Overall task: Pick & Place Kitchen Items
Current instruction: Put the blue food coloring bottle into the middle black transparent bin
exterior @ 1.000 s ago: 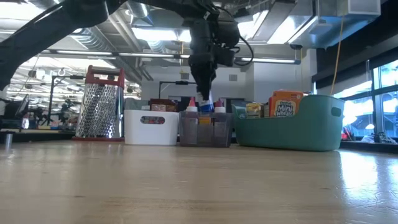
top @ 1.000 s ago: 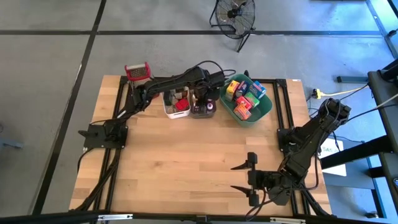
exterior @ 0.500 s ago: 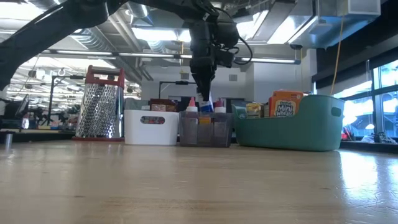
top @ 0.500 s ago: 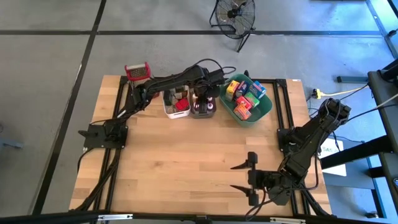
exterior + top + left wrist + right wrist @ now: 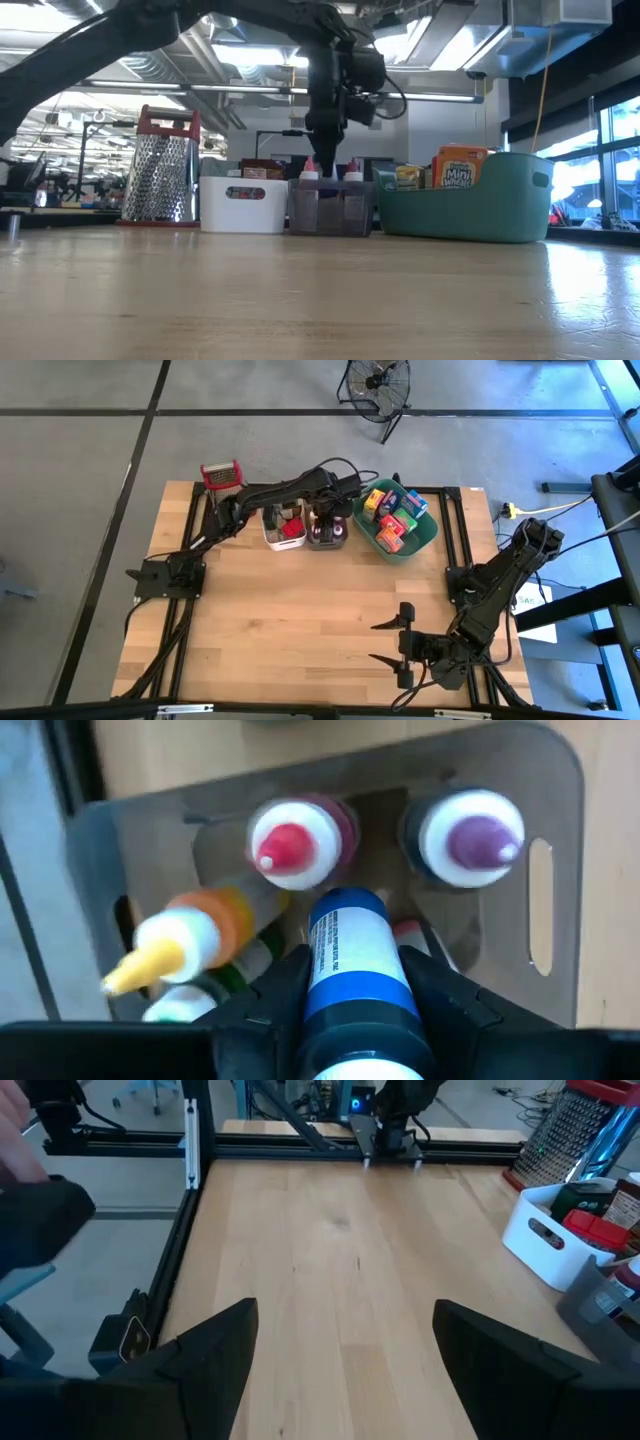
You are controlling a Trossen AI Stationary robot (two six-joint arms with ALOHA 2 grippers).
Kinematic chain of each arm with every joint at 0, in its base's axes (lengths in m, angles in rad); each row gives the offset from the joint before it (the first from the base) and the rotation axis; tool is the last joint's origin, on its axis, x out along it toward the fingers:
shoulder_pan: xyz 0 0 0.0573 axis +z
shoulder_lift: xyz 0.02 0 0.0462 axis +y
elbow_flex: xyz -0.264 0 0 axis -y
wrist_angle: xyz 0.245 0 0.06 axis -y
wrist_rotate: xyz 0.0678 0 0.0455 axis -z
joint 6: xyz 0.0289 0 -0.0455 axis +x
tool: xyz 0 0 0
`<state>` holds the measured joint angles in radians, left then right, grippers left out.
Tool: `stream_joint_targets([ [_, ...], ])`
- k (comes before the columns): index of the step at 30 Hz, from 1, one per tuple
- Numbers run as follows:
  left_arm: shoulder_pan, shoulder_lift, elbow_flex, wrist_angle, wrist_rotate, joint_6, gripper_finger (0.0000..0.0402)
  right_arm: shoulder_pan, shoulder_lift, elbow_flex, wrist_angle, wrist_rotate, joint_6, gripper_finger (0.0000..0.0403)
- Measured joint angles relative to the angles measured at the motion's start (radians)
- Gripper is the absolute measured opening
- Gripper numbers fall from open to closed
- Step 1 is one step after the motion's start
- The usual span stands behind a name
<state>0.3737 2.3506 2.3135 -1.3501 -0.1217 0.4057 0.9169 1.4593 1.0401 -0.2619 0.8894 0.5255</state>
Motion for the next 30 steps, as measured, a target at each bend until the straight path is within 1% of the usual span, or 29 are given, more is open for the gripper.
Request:
stream_joint_targets([
  [7, 0.008, 0.038, 0.000, -0.004, 0.003, 0.000, 0.0139, 0.000, 0.001, 0.000, -0.013, 0.000, 0.009, 0.0305],
  [13, 0.008, 0.038, 0.000, -0.004, 0.008, 0.000, 0.0139, 0.000, 0.001, 0.000, -0.021, 0.000, 0.010, 0.0305],
  [17, 0.008, 0.040, 0.000, -0.003, 0.029, -0.001, 0.0139, 0.000, 0.001, 0.000, -0.022, 0.000, 0.010, 0.0305],
  [25, 0.006, 0.098, 0.000, 0.016, 0.033, 0.007, 0.0139, -0.001, 0.001, 0.000, -0.018, -0.001, 0.012, 0.0305],
  [30, 0.006, 0.108, 0.000, 0.044, 0.036, 0.008, 0.0139, -0.001, 0.001, 0.000, -0.028, -0.003, 0.017, 0.0305],
])
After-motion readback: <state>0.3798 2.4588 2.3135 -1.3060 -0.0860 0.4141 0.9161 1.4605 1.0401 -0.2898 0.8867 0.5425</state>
